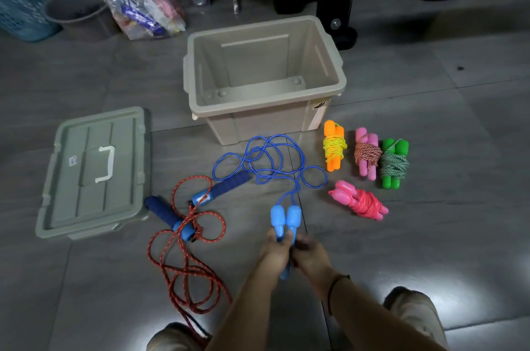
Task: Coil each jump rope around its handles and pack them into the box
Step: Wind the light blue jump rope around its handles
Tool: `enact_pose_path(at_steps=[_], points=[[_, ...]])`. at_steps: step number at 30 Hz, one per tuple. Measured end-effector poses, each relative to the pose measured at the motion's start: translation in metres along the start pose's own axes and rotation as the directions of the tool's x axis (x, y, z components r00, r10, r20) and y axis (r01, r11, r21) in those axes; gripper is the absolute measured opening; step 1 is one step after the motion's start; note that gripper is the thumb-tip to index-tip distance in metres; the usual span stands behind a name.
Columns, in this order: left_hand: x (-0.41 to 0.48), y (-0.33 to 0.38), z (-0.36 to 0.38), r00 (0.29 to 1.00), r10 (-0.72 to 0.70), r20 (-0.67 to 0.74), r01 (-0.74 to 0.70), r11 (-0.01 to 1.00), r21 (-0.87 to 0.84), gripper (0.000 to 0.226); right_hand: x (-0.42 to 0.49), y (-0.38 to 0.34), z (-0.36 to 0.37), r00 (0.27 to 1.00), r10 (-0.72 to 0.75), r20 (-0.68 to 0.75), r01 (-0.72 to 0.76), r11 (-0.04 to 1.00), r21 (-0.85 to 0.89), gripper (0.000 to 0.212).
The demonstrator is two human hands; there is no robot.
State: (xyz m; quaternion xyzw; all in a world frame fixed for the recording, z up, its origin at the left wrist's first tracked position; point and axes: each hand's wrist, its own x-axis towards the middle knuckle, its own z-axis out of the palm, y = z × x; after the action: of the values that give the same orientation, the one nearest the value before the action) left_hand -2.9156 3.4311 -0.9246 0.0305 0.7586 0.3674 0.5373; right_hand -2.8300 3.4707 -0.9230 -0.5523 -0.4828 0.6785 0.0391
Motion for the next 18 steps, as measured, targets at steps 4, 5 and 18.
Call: enact_pose_path(at_steps=[4, 5, 18], points=[[-0.034, 0.033, -0.014, 0.973, 0.185, 0.138, -0.170, 0.979, -0.115, 0.007, -0.028, -0.035, -0.013, 0.979, -0.203, 0.022, 0.204, 0.978, -0.047, 0.012], [-0.047, 0.045, -0.019, 0.956, 0.235, 0.177, -0.219, 0.970, -0.105, 0.007, -0.036, -0.045, -0.018, 0.968, -0.249, 0.025, 0.250, 0.963, -0.103, 0.018], [-0.285, 0.212, -0.119, 0.757, 0.511, 0.407, -0.493, 0.856, -0.156, 0.023, -0.254, -0.259, -0.057, 0.840, -0.465, 0.281, 0.449, 0.885, 0.124, 0.037]])
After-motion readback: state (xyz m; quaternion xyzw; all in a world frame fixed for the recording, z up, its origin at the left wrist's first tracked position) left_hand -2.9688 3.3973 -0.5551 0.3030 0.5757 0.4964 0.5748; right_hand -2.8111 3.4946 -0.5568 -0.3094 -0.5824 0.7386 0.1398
